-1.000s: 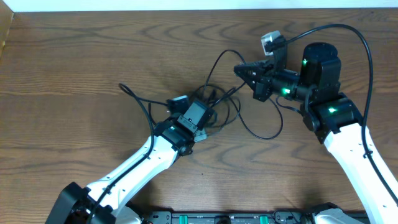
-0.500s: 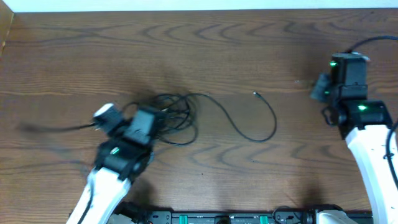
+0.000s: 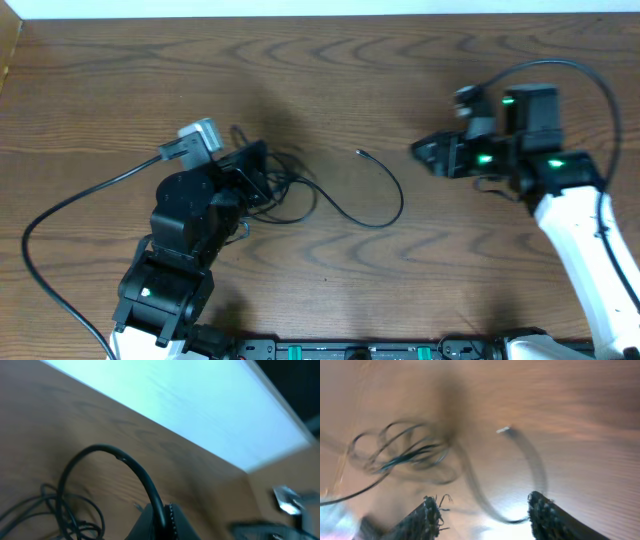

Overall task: Untangle cables
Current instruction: 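Pull the grippers apart left and right, stretching the black cable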

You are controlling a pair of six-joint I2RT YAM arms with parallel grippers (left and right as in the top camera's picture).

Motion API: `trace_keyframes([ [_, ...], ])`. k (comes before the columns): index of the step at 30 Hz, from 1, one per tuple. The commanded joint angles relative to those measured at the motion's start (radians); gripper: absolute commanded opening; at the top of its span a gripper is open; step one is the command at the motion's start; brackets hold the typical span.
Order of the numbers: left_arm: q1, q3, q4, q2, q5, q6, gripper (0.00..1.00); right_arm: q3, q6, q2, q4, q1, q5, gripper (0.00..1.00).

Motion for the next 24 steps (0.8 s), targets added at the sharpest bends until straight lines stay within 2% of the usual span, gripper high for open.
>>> trace_keyframes([
  [1,0.003,0.006,0.047,-0.003,0.261,0.125,0.08,0.003,-0.041,0.035,0.025,0.112,-0.137,0.61],
  [6,0.003,0.006,0.148,-0.004,0.435,0.142,0.08,0.003,0.001,0.083,0.113,0.245,-0.137,0.66],
  [10,0.003,0.006,0.238,-0.005,0.497,0.122,0.08,0.003,0.098,0.135,0.211,0.322,-0.136,0.72],
  [13,0.003,0.006,0.308,-0.005,0.528,0.076,0.08,0.003,0.156,0.185,0.287,0.372,-0.099,0.80],
  [16,0.003,0.006,0.381,-0.005,0.571,0.032,0.08,0.003,0.231,0.232,0.333,0.415,0.041,0.84],
  [19,0.003,0.006,0.468,-0.006,0.604,-0.025,0.08,0.003,0.298,0.291,0.356,0.457,0.224,0.84],
  [24,0.012,0.006,0.558,-0.017,0.614,-0.031,0.08,0.003,0.367,0.357,0.269,0.451,0.502,0.83],
])
